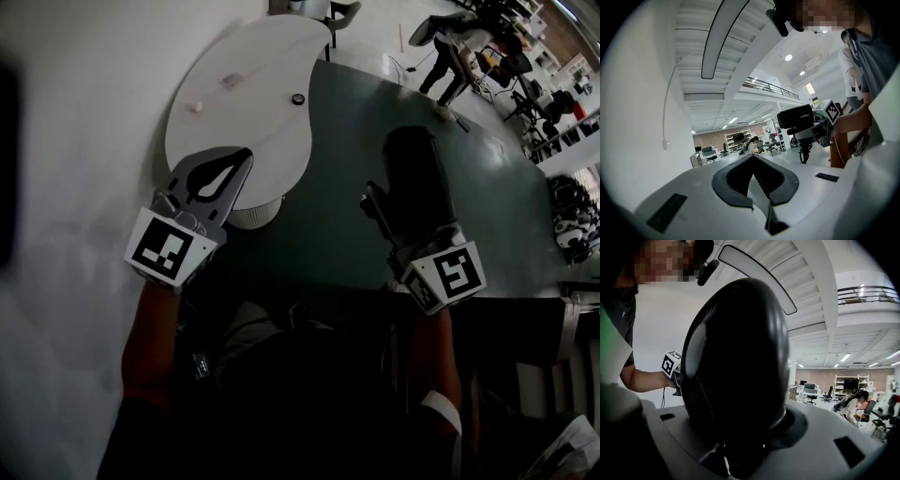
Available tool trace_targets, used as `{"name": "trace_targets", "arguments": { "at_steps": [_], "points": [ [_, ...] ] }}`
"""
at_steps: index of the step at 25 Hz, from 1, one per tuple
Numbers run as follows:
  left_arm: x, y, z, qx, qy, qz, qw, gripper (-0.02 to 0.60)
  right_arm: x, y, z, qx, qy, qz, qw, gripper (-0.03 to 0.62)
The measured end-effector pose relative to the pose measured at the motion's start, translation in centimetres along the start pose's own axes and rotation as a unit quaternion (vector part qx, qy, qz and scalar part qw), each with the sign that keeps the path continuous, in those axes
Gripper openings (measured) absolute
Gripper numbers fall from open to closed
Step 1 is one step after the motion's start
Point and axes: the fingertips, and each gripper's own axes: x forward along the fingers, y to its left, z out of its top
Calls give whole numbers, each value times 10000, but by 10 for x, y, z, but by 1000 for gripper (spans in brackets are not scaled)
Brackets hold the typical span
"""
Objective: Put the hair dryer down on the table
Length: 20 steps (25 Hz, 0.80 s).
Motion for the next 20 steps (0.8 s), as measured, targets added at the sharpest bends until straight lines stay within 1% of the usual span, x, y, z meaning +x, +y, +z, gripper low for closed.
{"name": "trace_targets", "arguments": {
  "at_steps": [6,10,14,16,17,20],
  "points": [
    [-2,25,-9,-81,-19,-56,9999,6,23,3,2,-62,70,-80,9999,224],
    [-9,66,-13,-106,-56,-110,9999,6,54,17,12,-27,42,-138,9999,224],
    [-11,92,-17,20,-82,-233,9997,5,77,20,15,-43,15,-278,9996,224],
    [-12,112,-22,-18,-105,-263,9996,5,96,27,19,-12,-103,-292,9995,224],
    [-13,121,-25,-27,-131,-270,9995,5,104,30,19,-24,-72,-322,9995,224],
    [-17,129,-27,-47,-179,-315,9993,5,109,34,19,-57,40,-406,9992,224]
  ]
}}
